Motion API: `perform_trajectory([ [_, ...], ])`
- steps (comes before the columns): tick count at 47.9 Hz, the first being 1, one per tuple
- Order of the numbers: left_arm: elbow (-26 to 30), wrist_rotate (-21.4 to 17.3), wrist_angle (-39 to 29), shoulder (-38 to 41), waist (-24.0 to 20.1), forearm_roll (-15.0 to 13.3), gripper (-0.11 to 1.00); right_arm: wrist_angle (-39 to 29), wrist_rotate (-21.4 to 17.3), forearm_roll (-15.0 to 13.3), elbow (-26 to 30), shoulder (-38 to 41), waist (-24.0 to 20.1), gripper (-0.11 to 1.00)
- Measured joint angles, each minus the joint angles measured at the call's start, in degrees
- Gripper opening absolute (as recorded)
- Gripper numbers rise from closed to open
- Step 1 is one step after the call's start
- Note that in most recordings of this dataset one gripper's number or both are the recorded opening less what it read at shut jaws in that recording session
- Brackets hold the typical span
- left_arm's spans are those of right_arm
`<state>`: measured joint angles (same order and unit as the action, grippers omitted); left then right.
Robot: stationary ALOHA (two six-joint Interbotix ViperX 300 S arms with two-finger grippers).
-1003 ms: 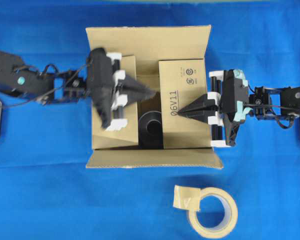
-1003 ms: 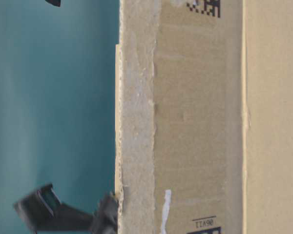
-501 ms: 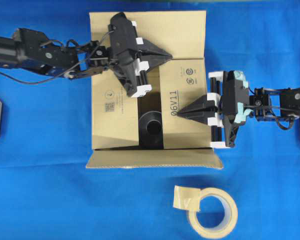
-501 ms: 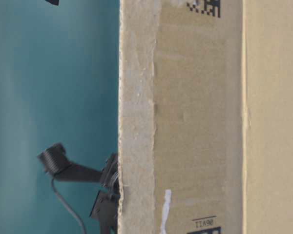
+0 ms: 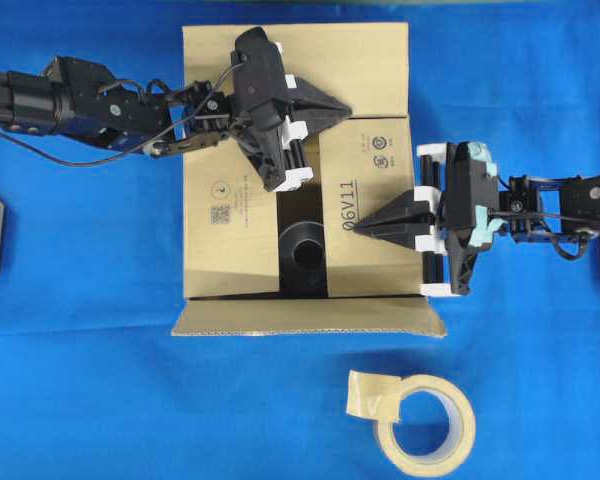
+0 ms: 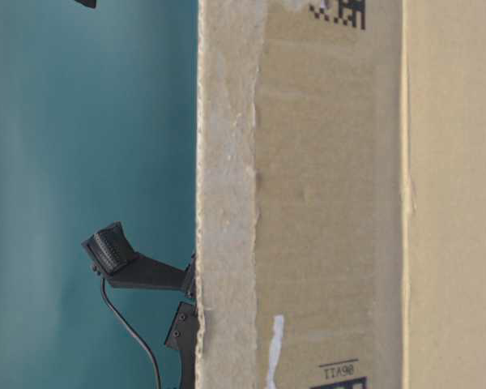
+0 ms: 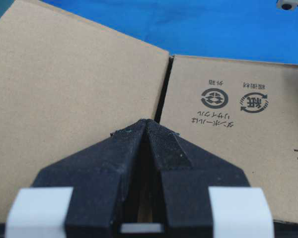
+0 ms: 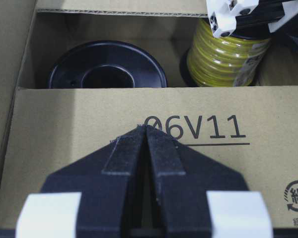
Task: Close the cardboard box.
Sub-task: 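Swing the left gripper up to fold the far flap down, then move the right gripper down to the near flap's edge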
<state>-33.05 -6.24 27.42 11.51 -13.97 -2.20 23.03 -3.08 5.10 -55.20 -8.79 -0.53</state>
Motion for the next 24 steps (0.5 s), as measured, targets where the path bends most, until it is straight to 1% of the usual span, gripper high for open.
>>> perform_trajectory([
  [6,0.0,0.0,-0.1,0.0,0.1,-0.1,0.0,-1.2,-0.1,0.1,0.8,-1.0,-0.2,0.0],
  [15,-0.2,0.0,-0.3,0.0,0.3,0.0,0.0,-6.0,0.0,0.0,2.3,-6.0,-1.1,0.0],
  [19,-0.2,0.0,-0.3,0.0,0.3,-0.1,0.0,-7.3,0.0,0.1,2.6,-8.3,-2.1,0.0],
  [24,-0.3,0.0,-0.4,0.0,0.4,0.0,0.0,-8.1,-0.1,0.1,2.6,-11.7,-4.7,0.0],
])
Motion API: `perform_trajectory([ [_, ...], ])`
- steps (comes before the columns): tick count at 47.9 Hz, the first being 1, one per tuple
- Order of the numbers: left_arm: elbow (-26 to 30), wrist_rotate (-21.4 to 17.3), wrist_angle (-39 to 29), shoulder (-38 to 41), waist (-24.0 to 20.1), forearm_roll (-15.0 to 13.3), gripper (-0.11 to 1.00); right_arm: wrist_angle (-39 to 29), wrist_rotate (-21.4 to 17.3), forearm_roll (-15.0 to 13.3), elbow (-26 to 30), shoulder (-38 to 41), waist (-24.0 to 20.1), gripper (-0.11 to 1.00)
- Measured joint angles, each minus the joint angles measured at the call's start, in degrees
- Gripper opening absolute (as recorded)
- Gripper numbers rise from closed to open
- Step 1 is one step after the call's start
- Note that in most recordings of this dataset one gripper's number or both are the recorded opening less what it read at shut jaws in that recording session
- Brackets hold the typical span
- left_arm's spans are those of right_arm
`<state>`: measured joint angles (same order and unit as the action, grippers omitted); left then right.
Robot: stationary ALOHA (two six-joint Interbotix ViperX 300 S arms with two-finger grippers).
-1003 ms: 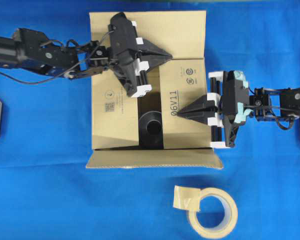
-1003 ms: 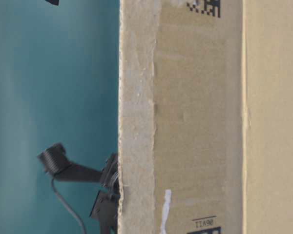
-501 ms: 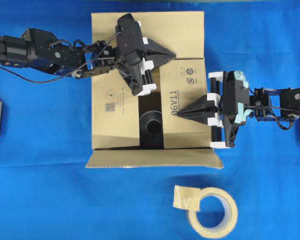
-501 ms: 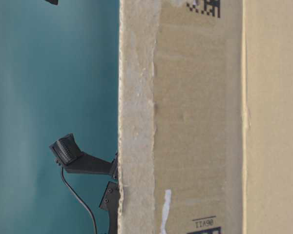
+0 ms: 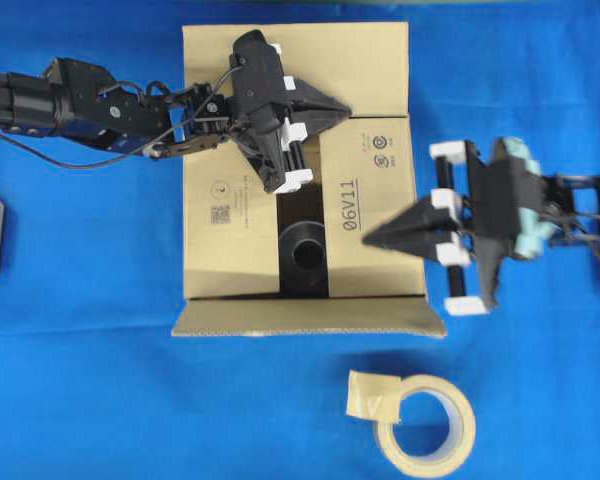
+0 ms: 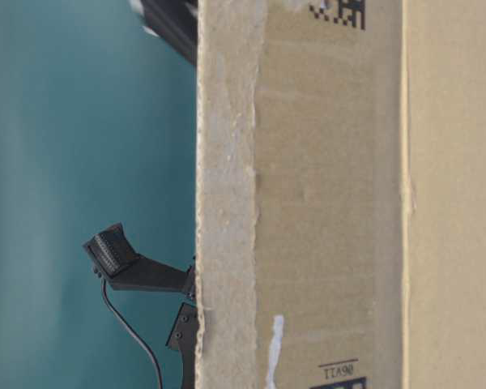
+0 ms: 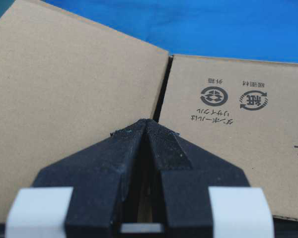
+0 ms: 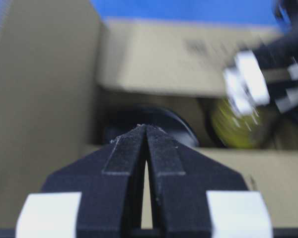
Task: Close the cardboard box.
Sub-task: 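Move the right gripper down to the near flap's edge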
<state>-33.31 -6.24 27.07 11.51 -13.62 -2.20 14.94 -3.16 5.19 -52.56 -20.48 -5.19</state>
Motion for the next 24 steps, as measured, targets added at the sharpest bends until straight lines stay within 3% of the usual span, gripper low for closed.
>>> perform_trajectory([
  [13,0.0,0.0,0.1,0.0,0.0,0.0,0.0,2.6,0.2,0.0,-0.1,-6.2,-9.1,0.0],
  [24,0.0,0.0,0.0,0.0,0.0,0.0,0.0,4.2,0.5,-0.1,-0.6,-5.5,-17.4,0.0],
])
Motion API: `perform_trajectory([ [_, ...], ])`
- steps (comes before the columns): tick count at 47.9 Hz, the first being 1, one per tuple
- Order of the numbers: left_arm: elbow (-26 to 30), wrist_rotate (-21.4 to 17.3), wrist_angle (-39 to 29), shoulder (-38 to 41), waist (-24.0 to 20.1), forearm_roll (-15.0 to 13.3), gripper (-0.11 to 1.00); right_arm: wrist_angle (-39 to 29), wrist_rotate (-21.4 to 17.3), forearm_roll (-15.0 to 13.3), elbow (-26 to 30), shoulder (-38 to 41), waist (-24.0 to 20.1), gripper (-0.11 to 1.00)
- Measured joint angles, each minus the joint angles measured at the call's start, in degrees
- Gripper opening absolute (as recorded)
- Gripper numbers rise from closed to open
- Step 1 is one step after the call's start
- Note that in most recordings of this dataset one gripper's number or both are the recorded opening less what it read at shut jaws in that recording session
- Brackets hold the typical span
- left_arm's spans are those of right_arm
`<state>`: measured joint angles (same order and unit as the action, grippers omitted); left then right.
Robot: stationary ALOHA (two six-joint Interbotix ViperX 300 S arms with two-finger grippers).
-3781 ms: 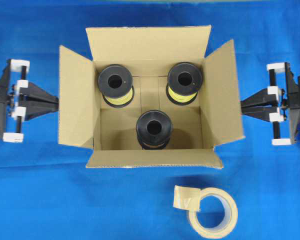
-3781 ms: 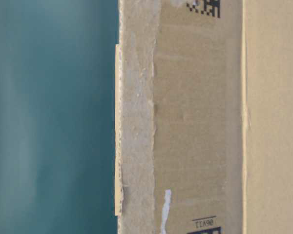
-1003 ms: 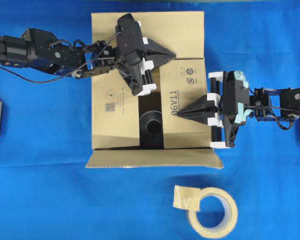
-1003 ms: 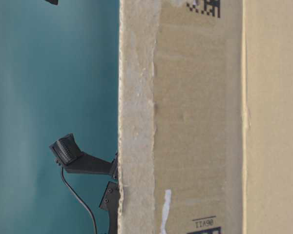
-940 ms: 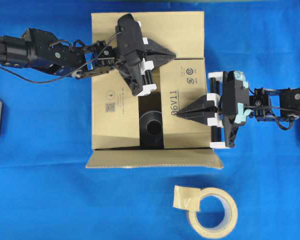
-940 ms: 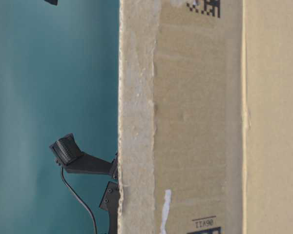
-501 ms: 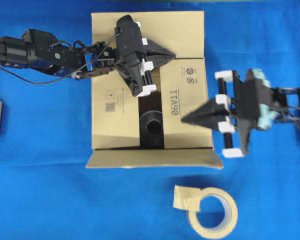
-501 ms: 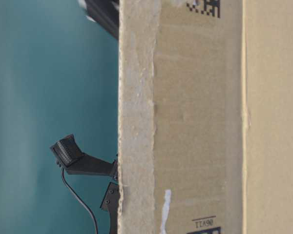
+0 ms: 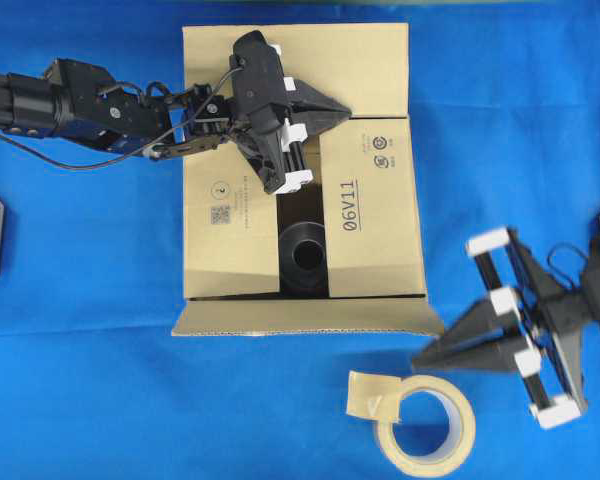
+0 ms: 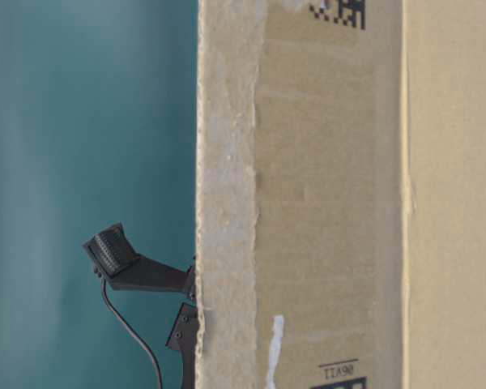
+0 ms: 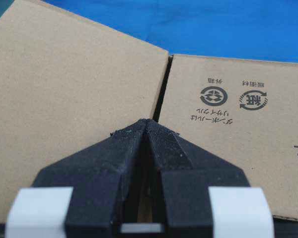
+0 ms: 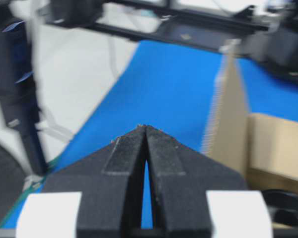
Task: Close the cardboard box.
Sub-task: 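Move the right gripper down to the near flap's edge, then lift and fold the near flap over the box with the right gripper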
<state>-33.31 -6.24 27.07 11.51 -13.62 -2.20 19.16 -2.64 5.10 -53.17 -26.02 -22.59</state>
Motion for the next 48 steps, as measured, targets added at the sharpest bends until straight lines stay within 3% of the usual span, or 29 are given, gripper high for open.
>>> perform_trajectory([
  [8,-0.1,0.0,0.0,0.0,0.0,-0.1,0.0,0.2,0.1,-0.1,-1.2,3.3,-3.3,0.0],
  [28,-0.1,0.1,0.0,0.0,0.0,0.0,0.0,2.3,-0.1,0.1,-2.8,7.3,-3.3,0.0],
  [34,-0.1,0.0,0.0,0.0,0.0,0.0,0.0,2.3,-0.1,0.1,-2.9,6.8,-1.4,0.0],
  [48,-0.1,0.3,0.0,0.0,0.0,0.0,0.0,1.4,-0.1,0.1,-5.3,2.2,8.2,0.0],
])
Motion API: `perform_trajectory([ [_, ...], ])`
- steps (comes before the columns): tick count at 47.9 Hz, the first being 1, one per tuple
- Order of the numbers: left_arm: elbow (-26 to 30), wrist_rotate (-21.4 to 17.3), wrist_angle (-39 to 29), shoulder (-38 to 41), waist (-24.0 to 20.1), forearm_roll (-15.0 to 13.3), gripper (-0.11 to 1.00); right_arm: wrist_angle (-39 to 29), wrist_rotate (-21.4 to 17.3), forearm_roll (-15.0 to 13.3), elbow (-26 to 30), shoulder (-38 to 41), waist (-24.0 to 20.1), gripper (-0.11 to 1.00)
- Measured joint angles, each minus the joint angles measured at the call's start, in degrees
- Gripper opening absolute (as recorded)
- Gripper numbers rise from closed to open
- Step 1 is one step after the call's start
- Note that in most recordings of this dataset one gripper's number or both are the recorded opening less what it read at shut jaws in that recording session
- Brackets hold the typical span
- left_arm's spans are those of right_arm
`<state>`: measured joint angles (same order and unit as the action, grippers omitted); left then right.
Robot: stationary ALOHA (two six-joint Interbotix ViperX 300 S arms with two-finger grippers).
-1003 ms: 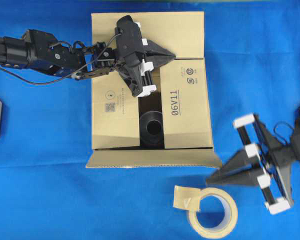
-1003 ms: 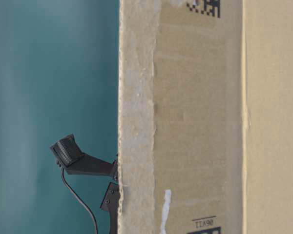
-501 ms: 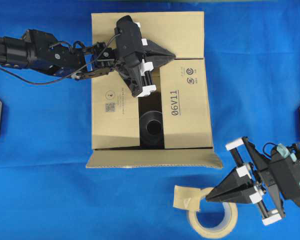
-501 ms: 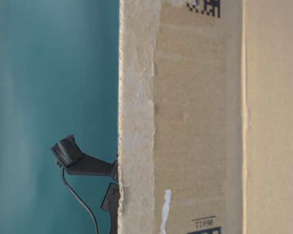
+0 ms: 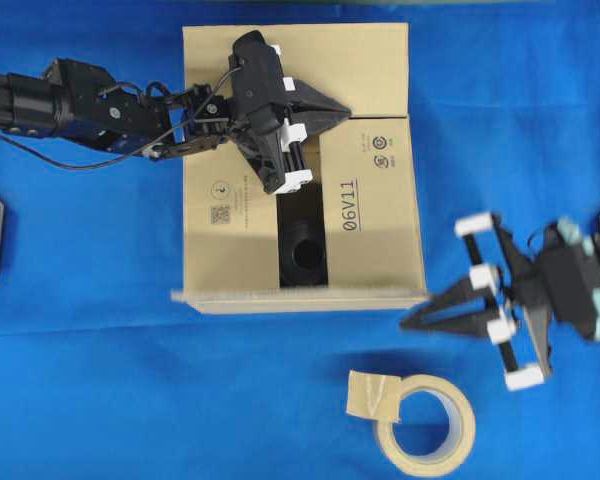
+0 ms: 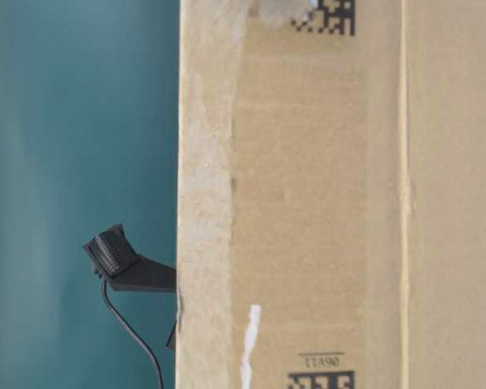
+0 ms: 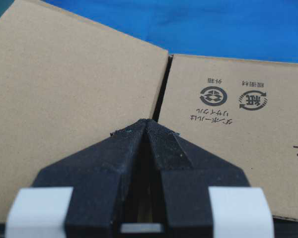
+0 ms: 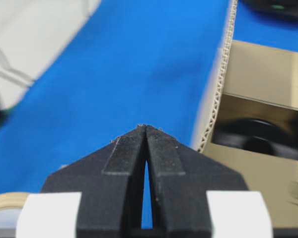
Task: Close the cardboard box.
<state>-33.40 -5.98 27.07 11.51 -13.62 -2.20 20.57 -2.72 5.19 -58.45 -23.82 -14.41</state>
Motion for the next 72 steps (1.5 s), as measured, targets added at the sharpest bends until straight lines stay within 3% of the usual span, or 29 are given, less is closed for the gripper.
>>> perform_trajectory([
  [10,-0.1,0.1,0.0,0.0,0.2,0.0,0.0,-2.5,-0.3,0.5,-0.8,-1.0,6.5,0.0],
  [19,-0.1,0.1,0.0,-0.1,0.2,-0.1,0.0,-4.6,-0.3,3.3,-1.2,2.4,10.4,0.0],
  [36,-0.1,0.1,0.0,0.0,0.3,0.0,0.0,-4.3,-0.4,6.5,-1.5,8.2,10.7,0.0],
  [51,-0.1,0.1,-0.3,-0.5,0.4,0.0,0.0,-4.2,-0.4,6.8,-1.5,8.2,10.7,0.0],
  [59,-0.1,0.1,-1.8,-4.3,0.5,0.0,0.0,-4.2,-0.4,6.8,-1.4,8.2,10.7,0.0],
  [72,1.8,-0.9,-11.0,-14.0,0.4,0.0,0.0,-4.3,-0.4,6.8,-1.2,8.3,10.7,0.0],
])
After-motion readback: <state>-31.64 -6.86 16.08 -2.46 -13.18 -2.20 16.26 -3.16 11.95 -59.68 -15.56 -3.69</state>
